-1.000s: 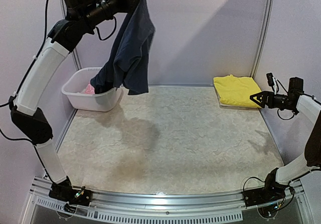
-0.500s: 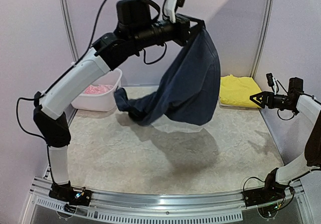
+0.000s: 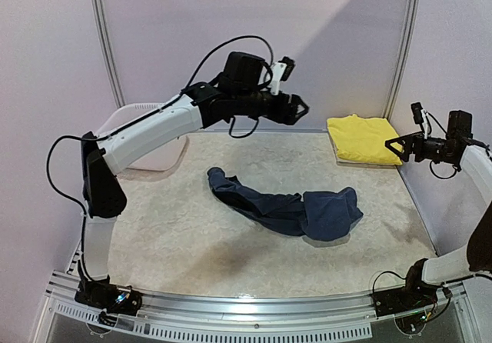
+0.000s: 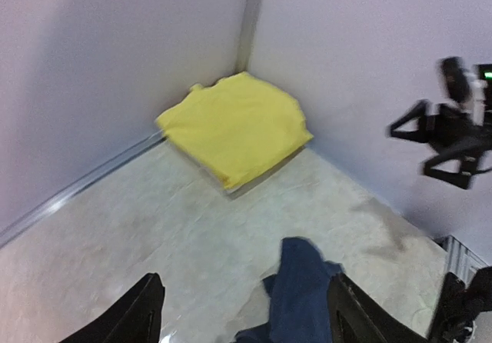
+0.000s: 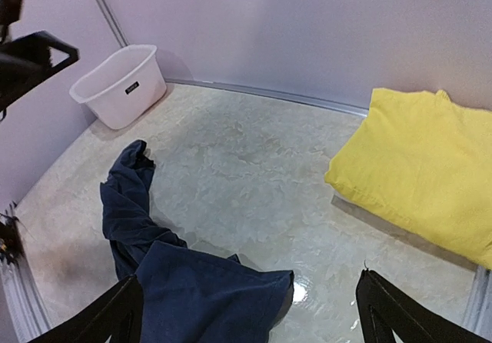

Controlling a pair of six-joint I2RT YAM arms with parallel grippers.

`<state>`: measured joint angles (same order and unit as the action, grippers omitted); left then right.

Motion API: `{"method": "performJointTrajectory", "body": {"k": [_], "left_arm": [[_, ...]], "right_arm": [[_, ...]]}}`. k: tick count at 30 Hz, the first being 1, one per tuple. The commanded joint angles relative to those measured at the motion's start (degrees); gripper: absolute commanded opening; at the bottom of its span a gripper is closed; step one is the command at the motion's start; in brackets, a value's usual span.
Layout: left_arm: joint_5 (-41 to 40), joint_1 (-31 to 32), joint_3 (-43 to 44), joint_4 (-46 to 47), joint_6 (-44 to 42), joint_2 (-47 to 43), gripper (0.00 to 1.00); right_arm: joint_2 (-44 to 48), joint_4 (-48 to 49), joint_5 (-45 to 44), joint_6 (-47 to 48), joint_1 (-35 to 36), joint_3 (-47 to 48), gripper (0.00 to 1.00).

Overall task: Fold and stack the mixed laundry pile
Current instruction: Place the crumpled tank top at the center of the board, then pick up the crumpled tank top from the center of the board.

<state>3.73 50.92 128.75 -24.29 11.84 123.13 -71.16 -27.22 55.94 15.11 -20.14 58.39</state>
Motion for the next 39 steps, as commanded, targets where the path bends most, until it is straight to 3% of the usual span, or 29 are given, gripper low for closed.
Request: {"method": "performJointTrajectory", "body": {"k": [1,6,11,16,21,26,29,33,39], "left_arm": [[-6.1,-9.8,-17.0,-6.2,8.4,-9.8,0.73],[-2.9,-14.5,-31.4,-7.4,6.0,-16.8,0.66],[2.4,-15.4,-33.5,-17.2,-4.5,-15.7,0.51],[9.7,-18.3,-41.8,-8.8,-3.0,-16.8,0.5],[28.0,-17.1,-47.7,0.1,-5.1,-17.1,0.48],[29.2,-12.9,-47.8,-1.9,-6.4,-16.8,0.49],[23.8,-10.0,-47.2,-3.7,-4.6,-15.4,0.55],[9.4,-5.3,-46.1,-6.2,3.3,-12.8,0.58],[8.6,-0.5,-48.9,1.3,13.4,-8.6,0.58]], "right_arm": [[5.5,-4.9,-10.2,8.2,10.9,2.6,0.96],[2.6,-11.0,-22.5,19.9,30.5,2.4,0.86],[-6.5,-14.2,-30.4,27.3,44.3,3.7,0.78],[-16.1,-10.9,-35.2,28.3,52.9,7.9,0.79],[-27.5,-11.9,-41.1,24.0,53.7,15.8,0.74],[-31.1,-11.4,-43.6,19.1,51.4,15.9,0.8],[-31.5,-12.3,-44.7,17.5,49.2,14.3,0.77],[-28.9,-11.5,-43.2,15.5,45.1,10.3,0.6],[-25.8,-13.8,-39.4,15.0,41.1,9.3,0.16]]}}
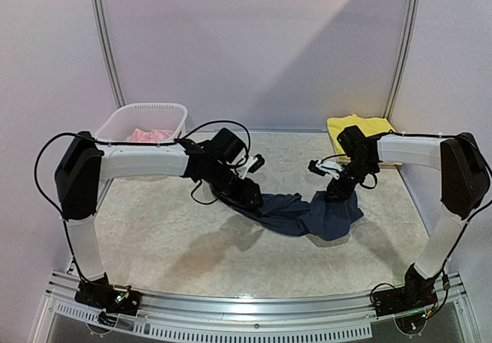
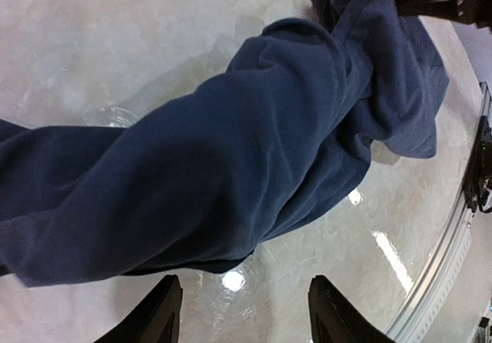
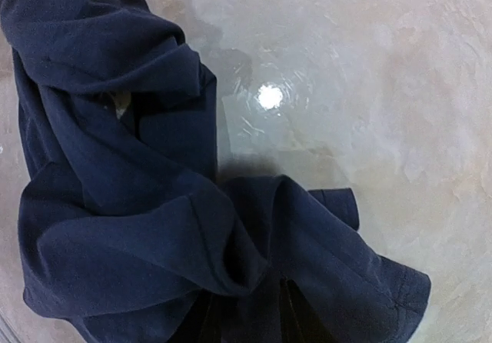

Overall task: Fold and stack the mixed laundry pile
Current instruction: Pick up the crumpled tank top from the center of the board.

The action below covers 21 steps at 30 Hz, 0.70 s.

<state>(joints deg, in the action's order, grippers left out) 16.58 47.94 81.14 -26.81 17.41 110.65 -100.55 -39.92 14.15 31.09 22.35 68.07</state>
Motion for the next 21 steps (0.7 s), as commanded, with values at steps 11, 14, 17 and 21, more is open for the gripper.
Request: {"method": "performJointTrajectory", "body": {"k": [11,14,17,21], "left_arm": [[-10.3,3.4,-0.3,6.8,8.6,4.9,0.21],[-10.7,3.3,1.2,6.0,7.0,4.6,0.0],[-12.2,3.3,3.5,4.1,5.2,3.3,0.0],[-15.8,3.2,7.1,0.3,1.7,0.3,0.0]], "right_arm": [[10.0,-1.2,4.4,-1.2,-5.9,-2.8,0.0],[11.7,-1.1,5.0,-1.4,-6.5,-3.3,0.0],[12.4,-0.8,7.9,-2.3,-6.7,-2.9,0.01],[7.9,-2.5,13.7,-6.6,-6.5,1.9,0.67]]}}
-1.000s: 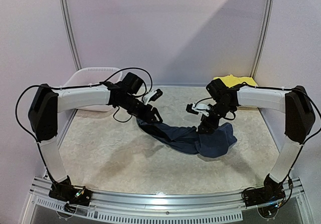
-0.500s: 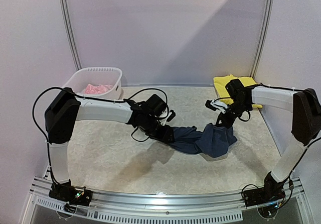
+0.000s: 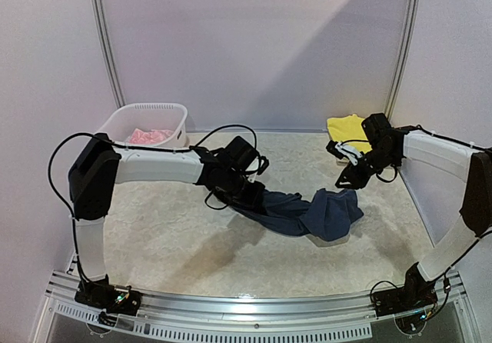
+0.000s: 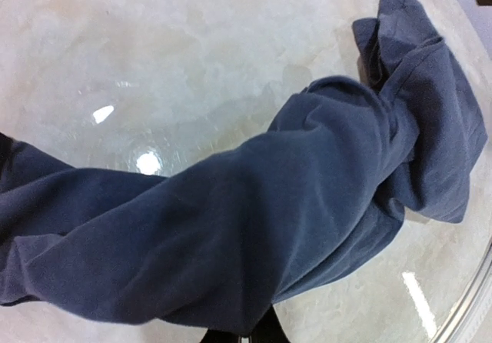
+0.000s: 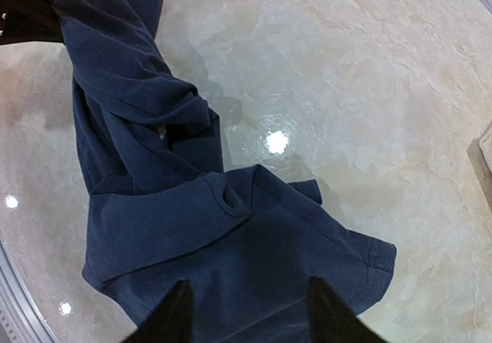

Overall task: Fold and stack the mixed laundry pile
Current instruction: Pick up the crumpled tank top from the center of the board.

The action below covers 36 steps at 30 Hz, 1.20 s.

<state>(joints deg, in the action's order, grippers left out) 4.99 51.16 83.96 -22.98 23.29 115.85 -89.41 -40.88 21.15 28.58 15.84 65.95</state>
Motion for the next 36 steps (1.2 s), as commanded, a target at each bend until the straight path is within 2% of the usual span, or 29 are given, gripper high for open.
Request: {"method": "performJointTrajectory", "body": {"k": [1,2,4,7,9,12,13,16,18,23,27,29,30,31,33,36], "left_arm": [[-4.7,-0.1,5.2,-4.5,-5.0,-5.8,0.0],[-6.3,-0.2,6.0,-5.4,-5.6,-6.8,0.0],[-8.4,-0.6,7.6,-6.8,-6.4,-8.7,0.0],[-9.9,-1.0,7.4,-7.5,-6.0,-11.6,0.0],[-9.9,-1.0,7.2,-8.0,-5.7,-13.0,0.0],[-12.0,-1.2,7.2,-8.7,-6.1,-15.0,0.0],[-12.7,-1.3,7.2,-8.8,-6.5,-15.7,0.0],[-13.7,-2.2,7.7,-9.4,-7.4,-17.1,0.0],[-14.3,-2.7,8.6,-10.5,-8.1,-17.8,0.0],[-16.2,-3.4,11.0,-12.5,-10.0,-20.5,0.0],[-16.6,-3.6,12.3,-13.9,-11.3,-21.3,0.0],[-16.7,-3.6,11.8,-14.3,-11.3,-20.8,0.0],[-16.6,-3.6,11.1,-14.0,-11.2,-20.7,0.0],[-16.4,-3.6,10.3,-13.4,-10.8,-20.7,0.0],[-15.6,-3.6,8.4,-12.3,-9.7,-20.9,0.0],[-15.0,-3.7,6.4,-11.0,-8.5,-21.2,0.0]], "right_arm": [[-5.7,-3.3,7.9,-5.1,0.1,6.0,0.77],[-8.8,-4.7,9.1,-5.7,0.4,7.7,0.82],[-12.8,-6.6,10.8,-5.6,0.9,11.0,0.85],[-17.0,-7.0,9.3,-5.3,1.8,12.6,0.82],[-19.4,-7.9,8.6,-6.0,1.9,13.7,0.7],[-20.9,-10.2,9.7,-5.7,1.8,14.5,0.45],[-20.9,-10.7,10.0,-5.4,1.8,14.7,0.31],[-18.9,-12.5,9.5,-4.5,1.0,16.0,0.03],[-16.4,-12.6,9.5,-4.2,-0.4,17.0,0.0],[-8.2,-13.1,8.5,-3.4,-3.3,19.9,0.0],[-3.1,-9.6,8.2,-3.8,-3.8,17.8,0.01],[-2.4,-6.8,8.7,-6.1,-3.7,15.6,0.37],[-3.2,-6.2,9.6,-8.0,-3.7,15.2,0.5],[-4.2,-6.4,10.9,-8.8,-3.5,15.3,0.58],[-7.7,-7.8,13.3,-10.1,-2.5,16.2,0.65],[-14.1,-9.2,16.0,-10.0,-0.1,18.1,0.66]]}}
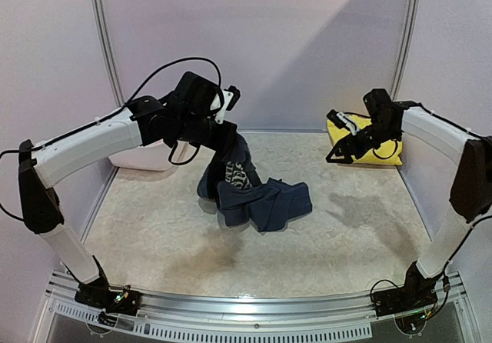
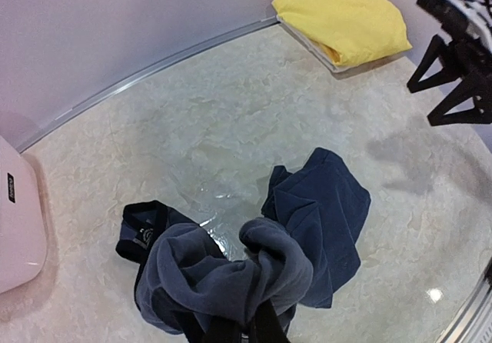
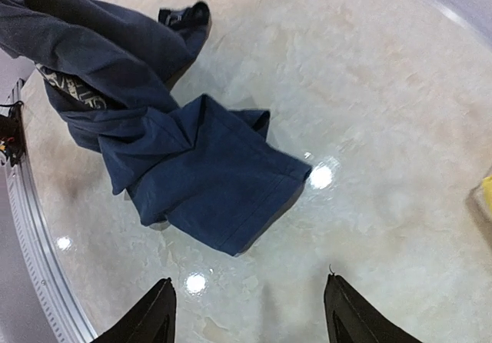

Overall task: Fold and stack the mixed laundry pile
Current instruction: Pick up the crumpled tank top from the center of the board.

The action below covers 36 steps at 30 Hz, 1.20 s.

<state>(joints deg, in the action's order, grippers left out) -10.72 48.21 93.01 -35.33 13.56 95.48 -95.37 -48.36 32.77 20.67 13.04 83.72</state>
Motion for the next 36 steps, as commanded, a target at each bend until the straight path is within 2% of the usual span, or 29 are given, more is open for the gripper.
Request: {"method": "performJointTrajectory", "body": {"k": [1,7,19,28,33,34,36], "left_arm": [[0.8,-0.7,-3.1,1.6,1.4,-0.9,0.0],[1.3,-0.8,-4.5,1.9,2.2,-1.1,0.0],[0.4,-1.4,-8.3,2.3,2.8,-3.8,0.0],[1.0,-2.3,-11.1,3.4,3.3,-5.2,0.0],[1.1,-2.3,-11.6,3.6,3.8,-5.4,0.0],[1.1,-2.4,-11.7,3.6,3.8,-5.5,0.0],[0.9,-2.4,-12.0,3.6,3.8,-5.7,0.0]], "right_arm": [[-10.4,-1.9,4.6,-2.0,3.7,1.2,0.66],[-19.7,-3.9,7.3,-2.7,8.6,9.6,0.67],[-38.0,-9.7,9.9,-4.7,13.7,29.2,0.7],[-41.7,-12.0,11.3,-3.2,17.0,31.8,0.64],[-43.1,-12.3,11.2,-3.4,17.3,33.2,0.51],[-43.3,-12.4,11.3,-3.4,17.3,33.5,0.46],[-43.2,-12.8,11.8,-2.9,17.2,34.0,0.27]]}}
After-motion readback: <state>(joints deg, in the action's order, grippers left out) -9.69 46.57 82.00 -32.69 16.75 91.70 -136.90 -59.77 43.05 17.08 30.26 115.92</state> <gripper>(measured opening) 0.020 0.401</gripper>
